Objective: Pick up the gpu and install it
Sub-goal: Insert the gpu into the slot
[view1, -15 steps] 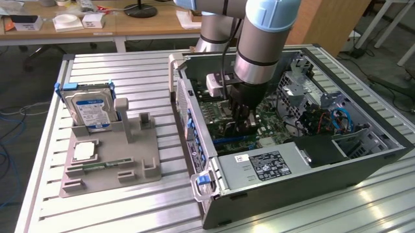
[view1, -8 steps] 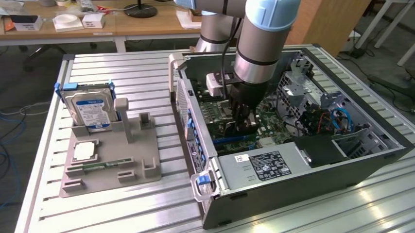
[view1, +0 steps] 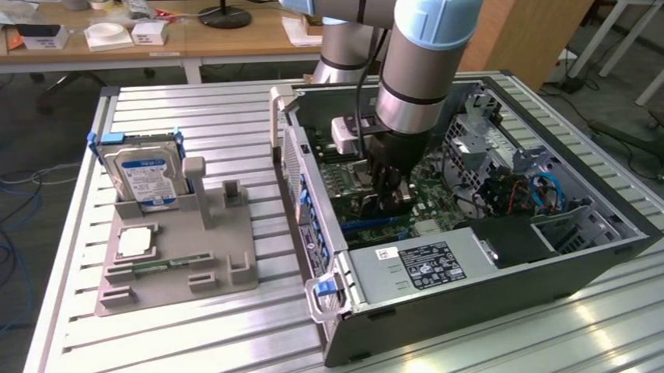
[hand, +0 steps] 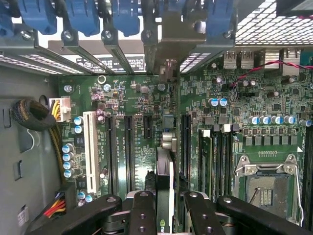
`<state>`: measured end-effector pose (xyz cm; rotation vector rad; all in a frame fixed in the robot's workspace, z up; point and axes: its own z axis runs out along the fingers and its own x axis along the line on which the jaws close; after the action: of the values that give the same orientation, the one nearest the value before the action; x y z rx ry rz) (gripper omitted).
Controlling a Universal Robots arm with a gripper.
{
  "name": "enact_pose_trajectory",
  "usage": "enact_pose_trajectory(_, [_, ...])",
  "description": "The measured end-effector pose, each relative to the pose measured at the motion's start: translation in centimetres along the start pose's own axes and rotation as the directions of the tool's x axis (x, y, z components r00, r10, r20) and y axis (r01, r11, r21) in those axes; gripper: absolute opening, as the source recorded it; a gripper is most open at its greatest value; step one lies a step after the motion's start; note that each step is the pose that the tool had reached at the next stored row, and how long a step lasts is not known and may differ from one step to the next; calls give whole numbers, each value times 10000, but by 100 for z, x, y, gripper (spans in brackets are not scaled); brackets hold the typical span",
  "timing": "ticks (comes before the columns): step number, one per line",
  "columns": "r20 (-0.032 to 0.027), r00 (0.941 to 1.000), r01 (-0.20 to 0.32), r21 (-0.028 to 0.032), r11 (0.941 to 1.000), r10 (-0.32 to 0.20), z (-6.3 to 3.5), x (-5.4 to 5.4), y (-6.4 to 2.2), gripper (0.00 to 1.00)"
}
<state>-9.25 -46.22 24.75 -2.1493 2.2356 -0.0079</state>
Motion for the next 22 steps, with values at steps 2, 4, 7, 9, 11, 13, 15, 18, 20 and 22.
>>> enact_pose_trajectory(2, [0, 10000, 0, 0, 10000, 0, 20, 1, 1, 27])
enact_pose_trajectory(4, [-2, 10000, 1, -1, 10000, -1, 41, 1, 1, 27])
enact_pose_trajectory(7, [-2, 10000, 1, 0, 10000, -1, 58, 3, 12, 27])
enact_pose_trajectory(9, [-3, 10000, 1, -1, 10000, -1, 59, 3, 17, 27])
enact_pose_trajectory(11, [-3, 10000, 2, -1, 10000, -2, 59, 3, 17, 27])
enact_pose_trajectory(13, [-2, 10000, 1, -1, 10000, -1, 59, 3, 18, 27])
enact_pose_trajectory(15, [-2, 10000, 1, -1, 10000, -1, 60, 3, 18, 27])
enact_pose_trajectory(18, [0, 10000, 0, -1, 10000, 0, 64, -9, 19, 27])
enact_pose_trajectory(20, [0, 10000, 1, -1, 10000, -1, 65, -10, 19, 27])
enact_pose_trajectory(22, [-1, 10000, 1, -1, 10000, -1, 69, -10, 18, 27])
